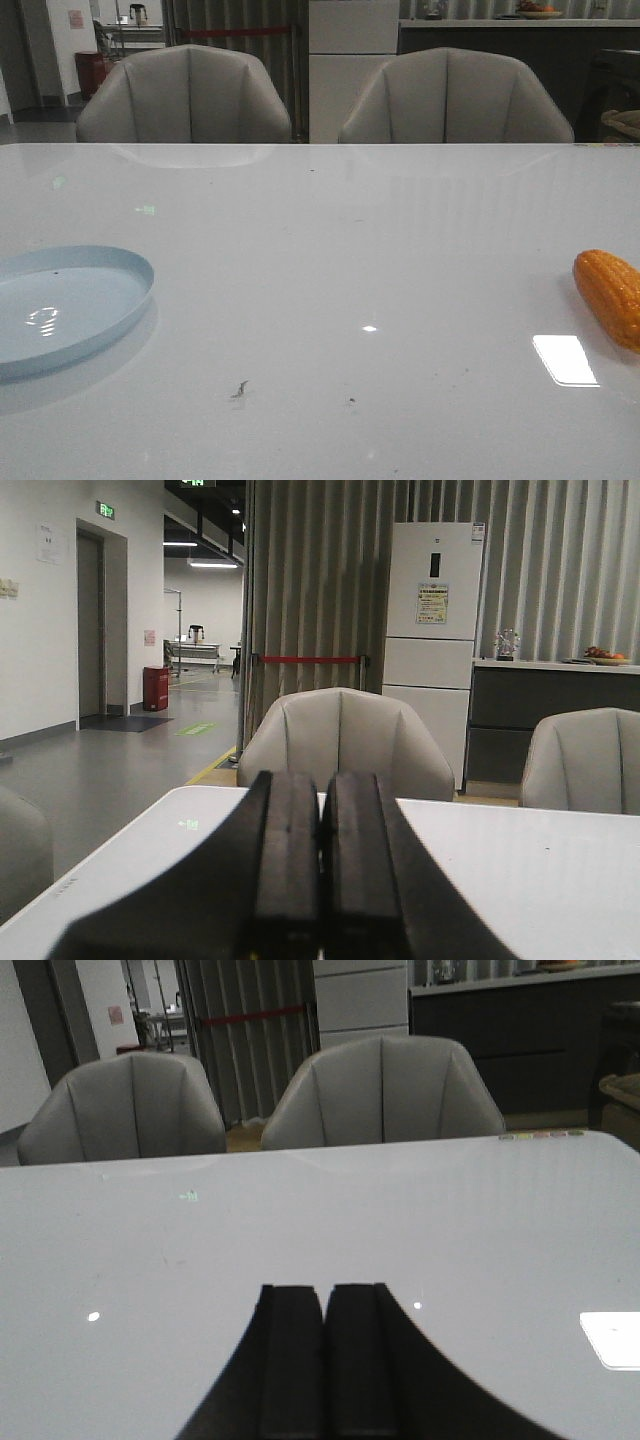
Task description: Place corn on plate with both arms
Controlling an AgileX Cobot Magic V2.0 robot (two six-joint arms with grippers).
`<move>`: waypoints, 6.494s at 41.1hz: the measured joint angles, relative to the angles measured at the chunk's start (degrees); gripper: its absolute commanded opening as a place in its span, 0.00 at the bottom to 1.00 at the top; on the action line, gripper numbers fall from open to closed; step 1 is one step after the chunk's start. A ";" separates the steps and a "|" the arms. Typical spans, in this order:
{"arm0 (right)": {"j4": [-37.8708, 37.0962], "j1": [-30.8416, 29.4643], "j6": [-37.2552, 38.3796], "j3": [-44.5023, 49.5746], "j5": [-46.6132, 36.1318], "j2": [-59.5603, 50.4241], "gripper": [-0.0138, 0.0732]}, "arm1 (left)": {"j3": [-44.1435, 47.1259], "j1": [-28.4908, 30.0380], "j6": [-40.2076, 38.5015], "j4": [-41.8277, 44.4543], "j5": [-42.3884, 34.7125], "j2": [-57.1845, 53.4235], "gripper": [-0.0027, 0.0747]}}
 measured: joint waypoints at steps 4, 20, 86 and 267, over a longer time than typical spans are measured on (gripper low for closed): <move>0.09 0.00 0.00 -4.75 2.11 0.00 0.19 | -3.37 0.00 0.00 -0.10 2.50 0.00 0.16; 0.09 0.00 0.00 -33.77 16.76 16.56 0.19 | -25.85 0.00 0.00 4.46 18.12 10.03 0.16; 0.09 0.00 -0.61 -36.87 23.25 46.83 0.60 | -60.64 0.00 0.00 1.41 46.74 91.39 0.69; -1.18 0.00 -0.72 -75.62 48.71 98.97 0.84 | -74.40 -12.39 -2.75 10.87 50.83 79.70 0.59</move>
